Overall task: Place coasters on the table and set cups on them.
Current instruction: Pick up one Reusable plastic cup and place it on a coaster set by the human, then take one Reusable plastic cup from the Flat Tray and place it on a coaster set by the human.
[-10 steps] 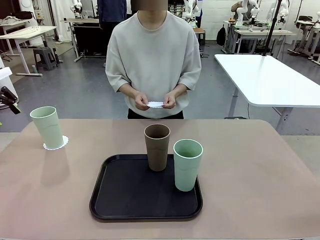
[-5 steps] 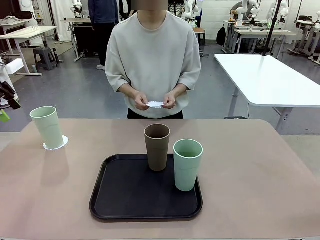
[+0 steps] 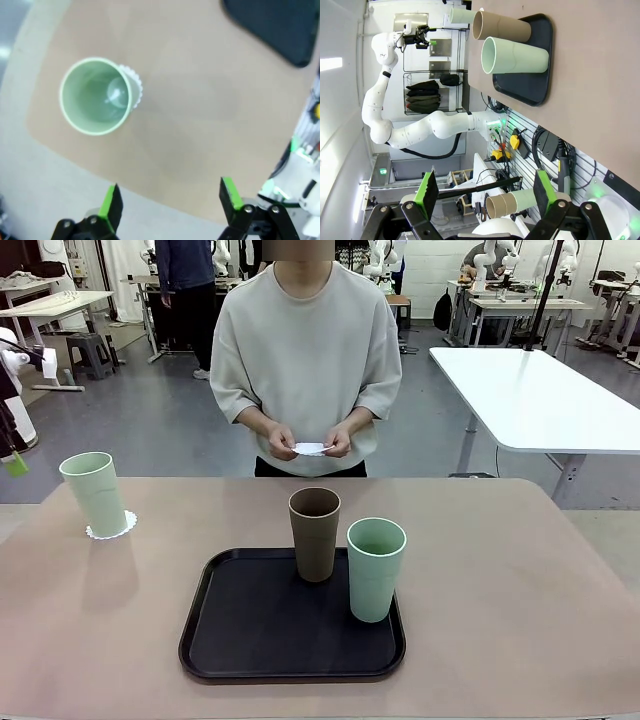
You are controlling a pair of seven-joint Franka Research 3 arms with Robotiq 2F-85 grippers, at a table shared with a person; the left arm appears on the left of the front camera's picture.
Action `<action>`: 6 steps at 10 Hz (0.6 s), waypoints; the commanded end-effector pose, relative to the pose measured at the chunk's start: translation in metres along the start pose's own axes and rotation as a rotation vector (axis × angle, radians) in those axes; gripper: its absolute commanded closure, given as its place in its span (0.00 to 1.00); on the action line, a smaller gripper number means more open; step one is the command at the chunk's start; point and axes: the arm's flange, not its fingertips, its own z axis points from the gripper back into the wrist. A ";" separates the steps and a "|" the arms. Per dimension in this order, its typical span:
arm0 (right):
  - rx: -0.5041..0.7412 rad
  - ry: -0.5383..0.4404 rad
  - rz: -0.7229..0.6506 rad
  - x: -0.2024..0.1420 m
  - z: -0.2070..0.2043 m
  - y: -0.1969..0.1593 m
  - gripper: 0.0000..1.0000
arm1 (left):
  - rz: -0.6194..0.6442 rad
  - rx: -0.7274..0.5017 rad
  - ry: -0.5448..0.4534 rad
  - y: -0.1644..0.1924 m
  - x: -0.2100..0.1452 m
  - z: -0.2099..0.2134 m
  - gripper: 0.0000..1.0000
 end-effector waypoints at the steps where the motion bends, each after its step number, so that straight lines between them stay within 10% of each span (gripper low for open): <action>1: 0.013 -0.005 0.007 0.000 0.001 0.000 0.00 | -0.008 -0.034 -0.019 0.002 -0.001 0.001 0.00; 6: 0.013 -0.005 0.007 0.000 0.001 0.000 0.00 | -0.008 -0.034 -0.019 0.002 -0.001 0.001 0.00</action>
